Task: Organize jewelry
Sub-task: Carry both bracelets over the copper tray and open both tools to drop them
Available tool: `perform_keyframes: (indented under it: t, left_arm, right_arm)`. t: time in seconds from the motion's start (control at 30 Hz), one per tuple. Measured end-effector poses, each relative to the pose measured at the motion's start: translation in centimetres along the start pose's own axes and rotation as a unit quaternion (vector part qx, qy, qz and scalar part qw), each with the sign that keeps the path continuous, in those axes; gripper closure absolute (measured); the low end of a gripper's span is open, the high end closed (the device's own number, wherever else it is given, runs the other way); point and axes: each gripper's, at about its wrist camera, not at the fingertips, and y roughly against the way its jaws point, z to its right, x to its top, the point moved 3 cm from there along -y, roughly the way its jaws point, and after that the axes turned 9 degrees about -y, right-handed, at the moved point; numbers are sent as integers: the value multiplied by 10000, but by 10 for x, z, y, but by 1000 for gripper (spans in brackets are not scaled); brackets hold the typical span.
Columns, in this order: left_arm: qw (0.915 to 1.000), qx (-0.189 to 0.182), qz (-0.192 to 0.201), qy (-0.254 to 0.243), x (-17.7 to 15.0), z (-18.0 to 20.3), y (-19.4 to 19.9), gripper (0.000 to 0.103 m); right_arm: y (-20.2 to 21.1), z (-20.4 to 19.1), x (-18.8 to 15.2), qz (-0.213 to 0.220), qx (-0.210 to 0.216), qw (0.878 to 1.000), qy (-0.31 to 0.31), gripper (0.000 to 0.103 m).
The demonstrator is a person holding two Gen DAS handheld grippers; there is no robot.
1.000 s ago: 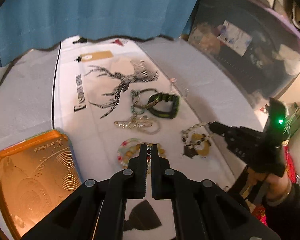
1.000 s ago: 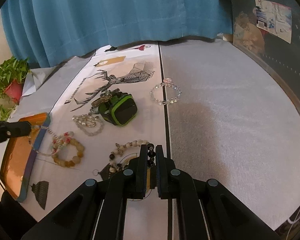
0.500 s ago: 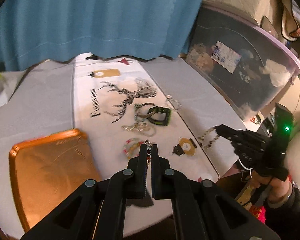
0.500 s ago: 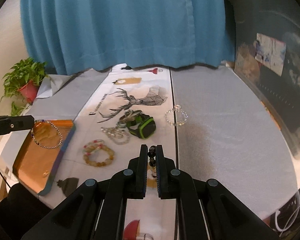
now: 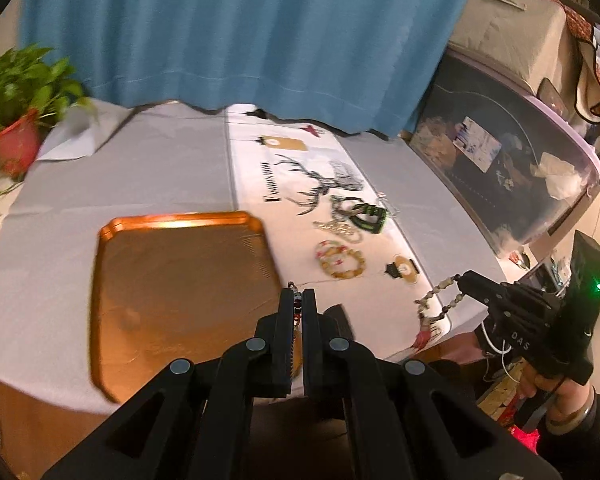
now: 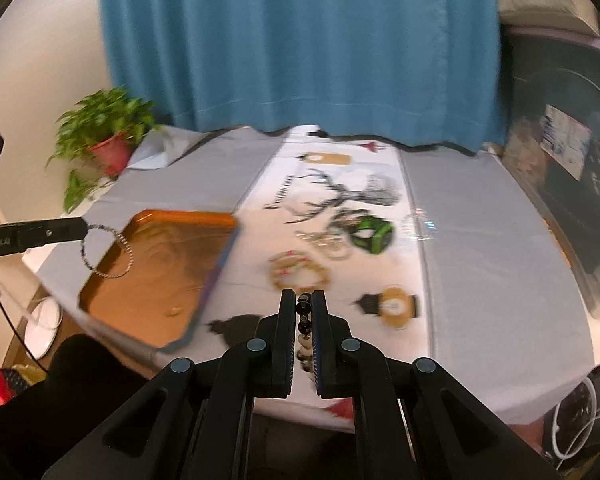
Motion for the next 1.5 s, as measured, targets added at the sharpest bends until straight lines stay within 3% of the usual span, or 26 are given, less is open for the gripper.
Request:
perform_keyframes:
  t: [0.33, 0.6, 1.0, 1.33, 1.37, 1.4, 1.43, 1.5]
  left_arm:
    - [9992, 356, 110, 174, -20, -45, 26, 102]
    - [9980, 572, 59, 245, -22, -81, 8, 102]
    - [9966, 721, -173, 366, -10, -122, -41, 102]
    - [9937, 960, -433, 395, -17, -143, -82, 100]
    - [9928, 1047, -440, 390, -17, -145, -85, 97]
    - [9916, 1114, -515, 414, -18, -147, -88, 80]
    - [9902, 1187, -601, 434, -20, -150, -90, 42]
    - [9839, 1566, -701, 508, -23, -154, -86, 6]
  right_arm:
    - [-13, -95, -6, -166, 522, 9966, 612, 95]
    - [-46, -146, 5, -261, 859, 9925, 825, 95]
    - [-115, -183, 17, -527, 1081, 9885, 921, 95]
    - [-164, -184, 11, -746, 1002, 9878, 925, 94]
    - [-168, -183, 10, -730, 908, 9885, 969, 93]
    - [-174, -182, 9, -753, 762, 9891, 1007, 86]
    - [-183, -179, 6, -897, 565, 9890, 1029, 65]
    - [-192, -170, 0, -1081, 288, 9892, 944, 38]
